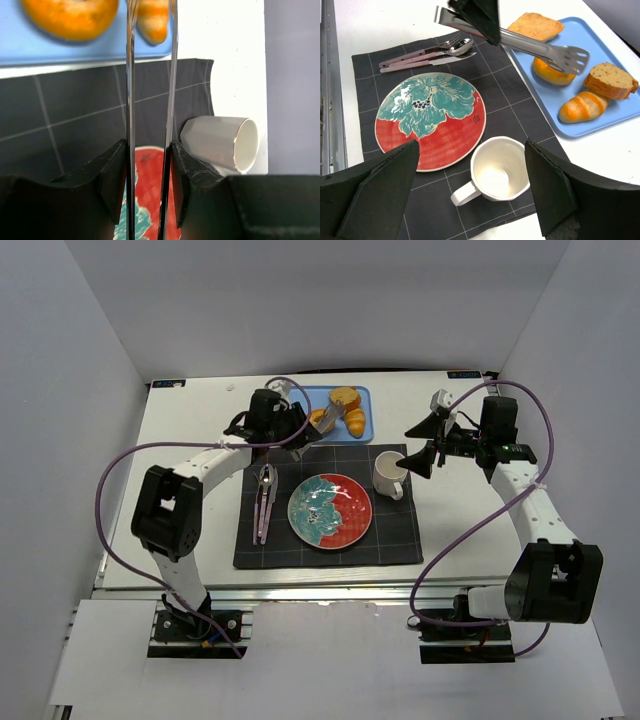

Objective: Place the bread

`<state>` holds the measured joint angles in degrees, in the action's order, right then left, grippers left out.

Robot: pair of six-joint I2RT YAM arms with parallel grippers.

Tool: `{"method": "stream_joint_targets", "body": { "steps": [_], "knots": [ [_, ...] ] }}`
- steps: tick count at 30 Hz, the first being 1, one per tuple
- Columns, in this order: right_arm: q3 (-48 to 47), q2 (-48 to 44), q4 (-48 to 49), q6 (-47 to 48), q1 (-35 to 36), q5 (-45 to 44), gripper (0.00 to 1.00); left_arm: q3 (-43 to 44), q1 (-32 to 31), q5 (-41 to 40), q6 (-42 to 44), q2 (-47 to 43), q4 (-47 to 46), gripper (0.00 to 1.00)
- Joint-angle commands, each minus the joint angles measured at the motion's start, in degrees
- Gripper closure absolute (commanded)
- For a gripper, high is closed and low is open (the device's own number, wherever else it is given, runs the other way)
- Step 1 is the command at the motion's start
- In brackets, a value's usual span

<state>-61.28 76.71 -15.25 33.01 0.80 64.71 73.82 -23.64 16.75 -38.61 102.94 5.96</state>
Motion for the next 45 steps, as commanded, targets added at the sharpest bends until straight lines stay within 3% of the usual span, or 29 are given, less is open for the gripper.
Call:
{"method": "stream_joint_targets", "body": {
  "steps": [1,19,45],
  "knots": [
    [0.5,-2.3,2.1,-0.8,-2.1,2.1,0.11,5.0,-1.6,0.4,0.9,0.9,4.1,0.52],
    [1.7,-2.2,3.6,-2.0,-3.4,3.4,0.11,11.1,-5.1,-2.3,1.0,7.3,9.3,0.47],
    [2.4,-1.9,4.0,-2.1,-3.8,4.9,0.11,14.5,-5.3,-1.4,-2.1,11.5,8.8,0.47]
  ]
}}
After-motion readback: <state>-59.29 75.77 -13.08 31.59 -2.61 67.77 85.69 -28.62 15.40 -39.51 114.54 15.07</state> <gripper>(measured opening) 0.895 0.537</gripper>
